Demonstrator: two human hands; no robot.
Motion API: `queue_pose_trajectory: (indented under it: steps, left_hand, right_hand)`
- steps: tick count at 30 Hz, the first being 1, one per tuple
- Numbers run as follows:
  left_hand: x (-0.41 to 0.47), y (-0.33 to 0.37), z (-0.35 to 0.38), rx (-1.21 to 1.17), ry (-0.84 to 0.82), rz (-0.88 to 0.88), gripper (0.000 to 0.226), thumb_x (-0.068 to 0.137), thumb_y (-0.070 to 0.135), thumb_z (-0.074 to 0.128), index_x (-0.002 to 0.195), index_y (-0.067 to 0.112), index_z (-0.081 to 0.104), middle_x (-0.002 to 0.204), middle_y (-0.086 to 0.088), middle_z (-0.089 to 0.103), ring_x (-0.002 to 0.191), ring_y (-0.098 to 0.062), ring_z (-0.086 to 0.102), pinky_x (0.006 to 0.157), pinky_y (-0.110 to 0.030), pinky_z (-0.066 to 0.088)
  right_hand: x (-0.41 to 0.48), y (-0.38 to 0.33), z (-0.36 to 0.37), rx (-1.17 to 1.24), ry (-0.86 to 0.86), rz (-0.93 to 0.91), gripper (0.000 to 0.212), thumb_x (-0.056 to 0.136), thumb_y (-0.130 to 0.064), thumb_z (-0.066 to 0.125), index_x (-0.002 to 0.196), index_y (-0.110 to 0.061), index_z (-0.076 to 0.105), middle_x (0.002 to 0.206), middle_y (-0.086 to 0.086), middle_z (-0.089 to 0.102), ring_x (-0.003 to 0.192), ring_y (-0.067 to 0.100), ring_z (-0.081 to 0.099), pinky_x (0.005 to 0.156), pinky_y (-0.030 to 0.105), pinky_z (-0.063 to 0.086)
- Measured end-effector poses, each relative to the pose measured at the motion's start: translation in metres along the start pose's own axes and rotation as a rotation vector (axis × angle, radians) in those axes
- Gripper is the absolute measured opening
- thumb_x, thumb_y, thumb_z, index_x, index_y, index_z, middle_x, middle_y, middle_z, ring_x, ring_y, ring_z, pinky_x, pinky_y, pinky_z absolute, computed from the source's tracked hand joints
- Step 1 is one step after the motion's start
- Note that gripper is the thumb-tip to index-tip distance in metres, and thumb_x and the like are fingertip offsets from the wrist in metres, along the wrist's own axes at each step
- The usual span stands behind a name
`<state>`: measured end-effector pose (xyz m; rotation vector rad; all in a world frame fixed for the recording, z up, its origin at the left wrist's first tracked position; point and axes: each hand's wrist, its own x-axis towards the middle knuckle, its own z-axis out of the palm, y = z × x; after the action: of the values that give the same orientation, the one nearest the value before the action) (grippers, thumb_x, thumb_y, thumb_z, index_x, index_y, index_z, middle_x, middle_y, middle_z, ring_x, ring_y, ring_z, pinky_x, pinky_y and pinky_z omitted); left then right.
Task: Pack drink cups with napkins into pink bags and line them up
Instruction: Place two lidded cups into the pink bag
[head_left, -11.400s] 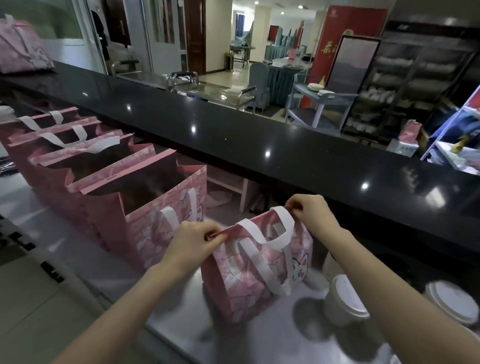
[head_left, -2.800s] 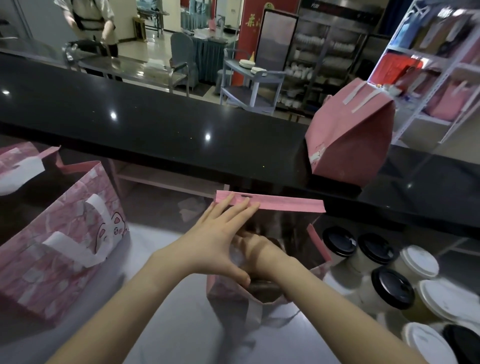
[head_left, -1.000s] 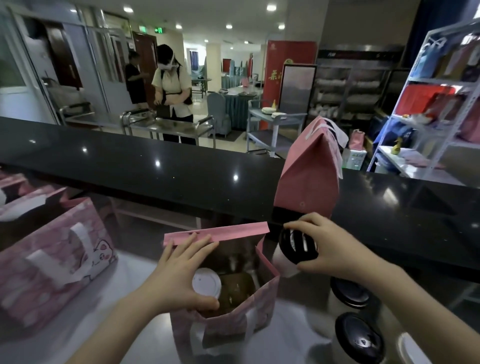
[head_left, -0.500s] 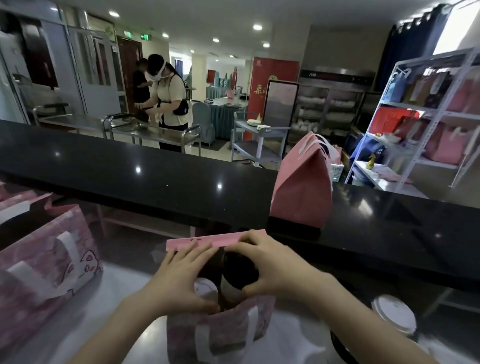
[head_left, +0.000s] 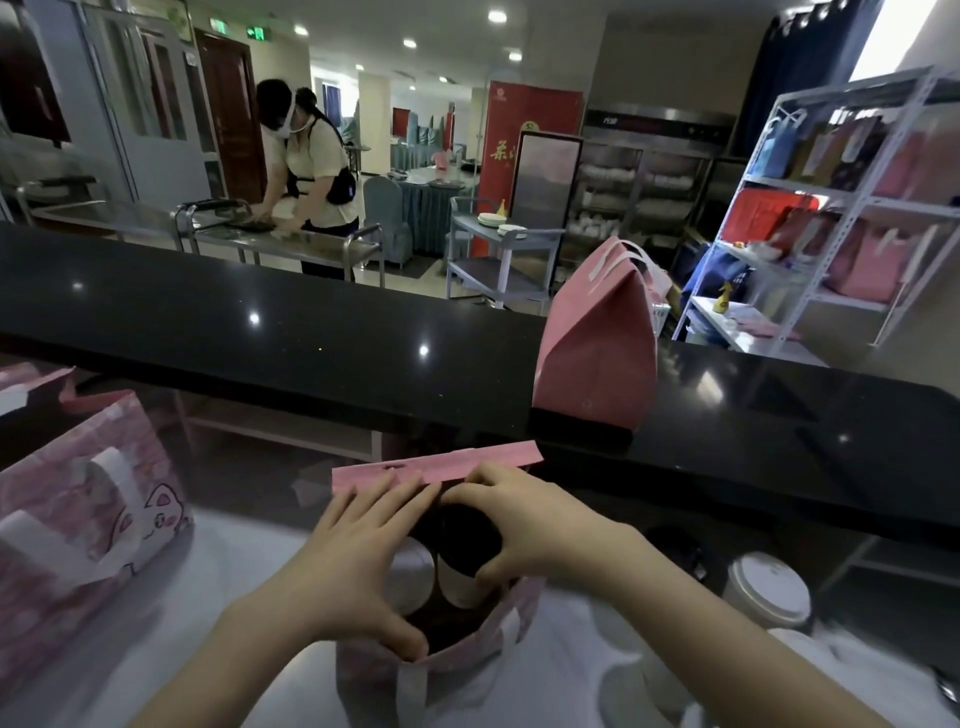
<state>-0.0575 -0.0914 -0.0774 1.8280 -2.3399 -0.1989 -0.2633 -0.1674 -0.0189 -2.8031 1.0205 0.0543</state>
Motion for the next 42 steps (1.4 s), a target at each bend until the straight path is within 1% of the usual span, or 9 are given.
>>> queue_pose_trajectory:
  steps: [5,10,13,16,19,26,32,38,42]
  left_hand:
    - [-0.007,0.0,0.0,-0.028,0.033,0.002,0.128,0.047,0.082,0.059,0.132,0.057,-0.033,0.144,0.032,-0.035,0.128,0.006,-0.042,0.111,-0.029,-0.019]
    - [-0.011,0.007,0.0,-0.018,0.042,0.008,0.129,0.045,0.084,0.059,0.136,0.056,-0.028,0.14,0.036,-0.035,0.129,0.005,-0.041,0.11,-0.028,-0.021]
    - [-0.012,0.011,0.002,-0.007,0.046,0.006,0.129,0.045,0.082,0.059,0.137,0.057,-0.027,0.137,0.038,-0.038,0.129,0.005,-0.042,0.106,-0.025,-0.025]
    - [-0.011,0.01,0.002,-0.003,0.054,-0.001,0.128,0.045,0.081,0.059,0.136,0.058,-0.027,0.138,0.038,-0.037,0.13,0.005,-0.041,0.103,-0.023,-0.027]
    - [-0.011,0.008,0.002,-0.019,0.06,-0.009,0.126,0.045,0.08,0.059,0.134,0.059,-0.028,0.14,0.037,-0.033,0.131,0.006,-0.039,0.107,-0.025,-0.024]
    - [-0.013,0.002,0.0,-0.027,0.08,-0.014,0.125,0.046,0.085,0.056,0.136,0.057,-0.026,0.142,0.036,-0.03,0.132,0.006,-0.038,0.109,-0.027,-0.022]
    - [-0.012,-0.002,-0.003,-0.035,0.086,-0.018,0.119,0.05,0.084,0.055,0.134,0.059,-0.025,0.147,0.032,-0.024,0.135,0.004,-0.035,0.112,-0.031,-0.02]
    - [-0.008,-0.009,-0.002,-0.052,0.071,-0.028,0.116,0.051,0.084,0.053,0.132,0.062,-0.026,0.149,0.031,-0.023,0.134,0.005,-0.036,0.113,-0.035,-0.021]
    - [-0.001,-0.008,0.0,-0.079,0.062,-0.019,0.115,0.051,0.085,0.053,0.132,0.063,-0.026,0.148,0.029,-0.027,0.132,0.006,-0.039,0.112,-0.039,-0.024]
  right_hand:
    - [0.0,0.014,0.025,-0.191,-0.038,0.047,0.07,0.075,-0.032,0.076,0.134,-0.031,0.039,0.127,0.003,0.039,0.115,0.024,0.039,0.072,0.032,0.042]
    - [0.009,0.019,0.042,-0.113,-0.027,0.094,0.073,0.069,-0.026,0.079,0.128,-0.032,0.036,0.122,0.001,0.038,0.11,0.022,0.041,0.073,0.034,0.038]
    - [0.02,0.012,0.049,-0.149,-0.023,0.101,0.073,0.07,-0.024,0.079,0.128,-0.029,0.036,0.121,0.003,0.04,0.109,0.025,0.045,0.073,0.035,0.04]
    - [0.026,0.009,0.056,-0.204,-0.055,0.124,0.072,0.074,-0.025,0.076,0.134,-0.024,0.036,0.13,0.01,0.04,0.116,0.031,0.045,0.079,0.041,0.047]
    - [0.031,0.007,0.06,-0.211,-0.075,0.143,0.074,0.076,-0.027,0.075,0.138,-0.022,0.035,0.135,0.012,0.038,0.119,0.033,0.044,0.086,0.044,0.05]
    - [0.033,0.01,0.07,-0.116,-0.114,0.136,0.079,0.069,-0.026,0.081,0.135,-0.026,0.037,0.133,0.008,0.04,0.117,0.031,0.045,0.086,0.042,0.049]
    - [0.038,0.01,0.081,-0.127,-0.134,0.19,0.09,0.07,-0.027,0.08,0.144,-0.026,0.028,0.137,0.009,0.037,0.122,0.032,0.042,0.091,0.045,0.05]
    - [0.048,0.007,0.084,-0.13,-0.19,0.237,0.086,0.075,-0.025,0.077,0.144,-0.021,0.028,0.139,0.014,0.035,0.125,0.035,0.039,0.096,0.048,0.047]
    - [0.05,-0.003,0.089,-0.131,-0.149,0.238,0.081,0.077,-0.025,0.075,0.144,-0.017,0.029,0.14,0.017,0.033,0.125,0.038,0.038,0.099,0.046,0.045]
